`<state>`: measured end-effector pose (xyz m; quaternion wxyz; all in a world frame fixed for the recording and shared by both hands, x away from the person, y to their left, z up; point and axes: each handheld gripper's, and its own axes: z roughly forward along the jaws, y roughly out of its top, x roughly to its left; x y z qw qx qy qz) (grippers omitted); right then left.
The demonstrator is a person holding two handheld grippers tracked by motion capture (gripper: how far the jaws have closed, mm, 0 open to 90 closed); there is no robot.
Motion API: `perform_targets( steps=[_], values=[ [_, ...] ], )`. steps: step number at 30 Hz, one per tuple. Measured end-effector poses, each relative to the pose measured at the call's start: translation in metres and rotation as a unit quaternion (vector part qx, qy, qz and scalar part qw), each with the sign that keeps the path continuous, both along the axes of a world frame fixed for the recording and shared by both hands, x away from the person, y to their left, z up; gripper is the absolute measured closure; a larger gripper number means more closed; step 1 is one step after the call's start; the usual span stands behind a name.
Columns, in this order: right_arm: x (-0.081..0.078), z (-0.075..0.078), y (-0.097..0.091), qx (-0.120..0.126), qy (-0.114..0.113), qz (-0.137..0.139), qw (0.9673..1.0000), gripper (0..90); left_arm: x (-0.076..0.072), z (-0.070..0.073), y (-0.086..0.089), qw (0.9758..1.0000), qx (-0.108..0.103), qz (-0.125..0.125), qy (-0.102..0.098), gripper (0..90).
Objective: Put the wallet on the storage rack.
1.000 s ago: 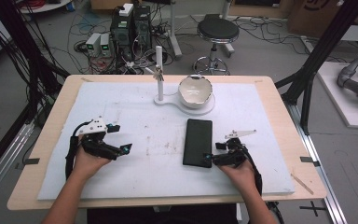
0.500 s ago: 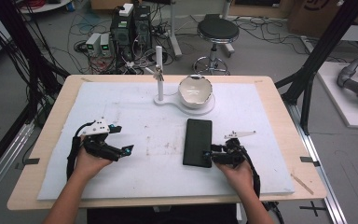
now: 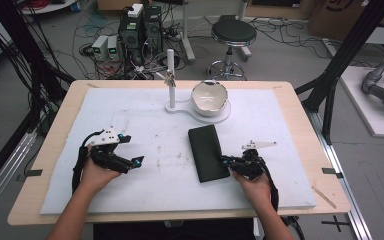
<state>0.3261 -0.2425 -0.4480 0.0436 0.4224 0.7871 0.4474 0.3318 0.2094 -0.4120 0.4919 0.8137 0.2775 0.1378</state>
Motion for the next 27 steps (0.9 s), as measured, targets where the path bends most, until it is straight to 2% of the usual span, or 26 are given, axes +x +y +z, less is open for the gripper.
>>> perform_targets(
  steps=[5, 8, 15, 16, 17, 20, 21, 22, 23, 24, 25, 26, 27],
  values=[
    [-0.001, 0.003, 0.0, 0.001, -0.006, 0.01, 0.9999, 85.1, 0.0, 0.0, 0.0, 1.0, 0.0, -0.001, 0.001, 6.9],
    [-0.003, 0.009, -0.002, 0.012, -0.019, 0.019, 0.9996, 85.6, 0.0, 0.001, 0.002, 1.0, -0.003, -0.003, 0.001, 6.9],
    [-0.011, 0.032, 0.005, -0.006, -0.07, 0.045, 0.9965, 86.0, 0.0, 0.001, 0.004, 0.9999, -0.011, -0.004, 0.003, 6.9],
    [-0.013, 0.036, 0.006, -0.013, -0.08, 0.048, 0.9956, 85.9, 0.0, 0.001, 0.004, 0.9999, -0.014, -0.005, 0.003, 6.9],
    [-0.016, 0.043, 0.008, -0.026, -0.1, 0.055, 0.9932, 86.1, 0.0, 0.002, 0.004, 0.9998, -0.018, -0.006, 0.003, 6.9],
    [-0.023, 0.055, 0.012, -0.047, -0.13, 0.064, 0.9883, 86.1, 0.0, 0.003, 0.005, 0.9993, -0.034, -0.016, 0.005, 6.9],
    [-0.024, 0.057, 0.012, -0.049, -0.138, 0.067, 0.9869, 86.1, 0.0, 0.003, 0.005, 0.9993, -0.034, -0.016, 0.005, 6.9],
    [-0.024, 0.057, 0.012, -0.049, -0.138, 0.067, 0.9869, 86.1, 0.0, 0.003, 0.006, 0.9992, -0.036, -0.018, 0.004, 6.9],
    [-0.026, 0.06, 0.013, -0.054, -0.147, 0.072, 0.9851, 86.1, 0.0, 0.004, 0.005, 0.9989, -0.042, -0.022, 0.005, 6.9],
    [-0.032, 0.067, 0.016, -0.066, -0.166, 0.086, 0.9801, 86.1, 0.0, 0.004, 0.005, 0.9986, -0.045, -0.027, 0.005, 6.9],
    [-0.032, 0.067, 0.016, -0.066, -0.166, 0.086, 0.9801, 86.1, -0.001, 0.004, 0.004, 0.9985, -0.047, -0.029, 0.005, 6.9],
    [-0.037, 0.073, 0.02, -0.077, -0.183, 0.098, 0.9753, 86.2, -0.001, 0.005, 0.003, 0.9983, -0.047, -0.034, 0.004, 6.9],
    [-0.037, 0.073, 0.02, -0.077, -0.183, 0.098, 0.9753, 86.2, -0.001, 0.006, 0.003, 0.998, -0.05, -0.039, 0.003, 6.9]
  ],
)
